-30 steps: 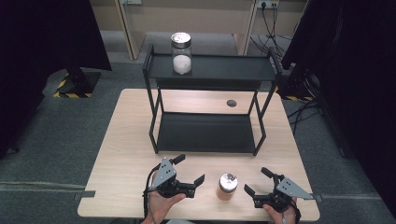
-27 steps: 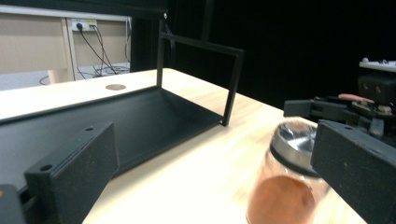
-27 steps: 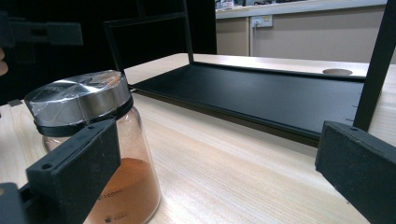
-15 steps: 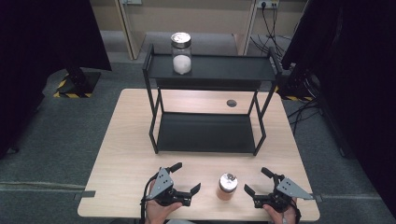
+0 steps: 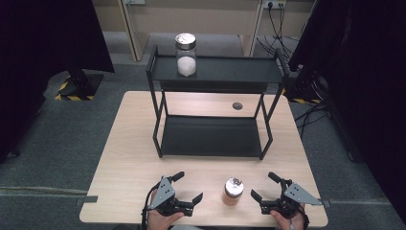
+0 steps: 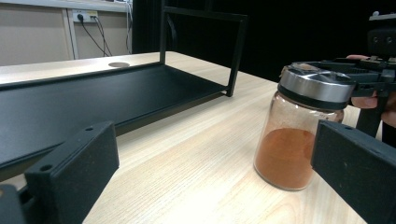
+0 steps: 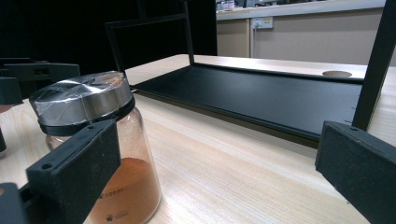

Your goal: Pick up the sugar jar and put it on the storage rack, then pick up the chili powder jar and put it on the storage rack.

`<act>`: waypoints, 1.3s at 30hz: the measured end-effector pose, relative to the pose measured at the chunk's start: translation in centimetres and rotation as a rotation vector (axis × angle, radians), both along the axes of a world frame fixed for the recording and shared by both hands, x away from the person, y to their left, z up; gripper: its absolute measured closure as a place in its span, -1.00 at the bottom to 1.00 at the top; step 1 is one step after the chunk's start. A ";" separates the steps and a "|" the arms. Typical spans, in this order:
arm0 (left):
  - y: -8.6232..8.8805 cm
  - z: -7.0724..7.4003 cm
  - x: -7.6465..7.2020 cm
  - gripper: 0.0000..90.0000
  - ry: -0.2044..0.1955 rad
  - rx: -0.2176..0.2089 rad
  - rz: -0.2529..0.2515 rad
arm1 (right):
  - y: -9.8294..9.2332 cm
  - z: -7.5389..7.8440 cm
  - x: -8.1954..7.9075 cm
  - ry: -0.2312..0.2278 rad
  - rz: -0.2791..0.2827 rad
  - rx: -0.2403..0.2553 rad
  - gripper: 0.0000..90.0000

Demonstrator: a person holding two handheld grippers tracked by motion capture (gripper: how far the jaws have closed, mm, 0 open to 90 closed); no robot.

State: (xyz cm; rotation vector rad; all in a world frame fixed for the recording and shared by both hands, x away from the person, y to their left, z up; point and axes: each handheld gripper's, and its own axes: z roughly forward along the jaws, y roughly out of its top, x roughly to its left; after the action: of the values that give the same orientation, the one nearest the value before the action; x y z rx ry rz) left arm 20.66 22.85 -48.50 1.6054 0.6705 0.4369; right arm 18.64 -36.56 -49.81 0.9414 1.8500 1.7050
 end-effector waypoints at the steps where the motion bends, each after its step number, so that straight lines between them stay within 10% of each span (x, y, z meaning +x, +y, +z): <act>1: 0.0 0.0 0.0 -0.99 0.001 -0.001 0.001 | 0.0 0.0 0.0 0.001 0.001 0.000 -0.99; 39: 0.4 -0.3 0.2 -0.99 -0.004 -0.009 0.010 | 0.0 0.1 0.1 0.002 0.024 -0.011 -0.99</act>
State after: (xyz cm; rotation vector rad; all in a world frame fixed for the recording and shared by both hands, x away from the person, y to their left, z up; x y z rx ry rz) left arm 20.90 23.24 -48.78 1.5926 0.6769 0.4438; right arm 18.70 -36.52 -49.72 0.9205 1.8773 1.7065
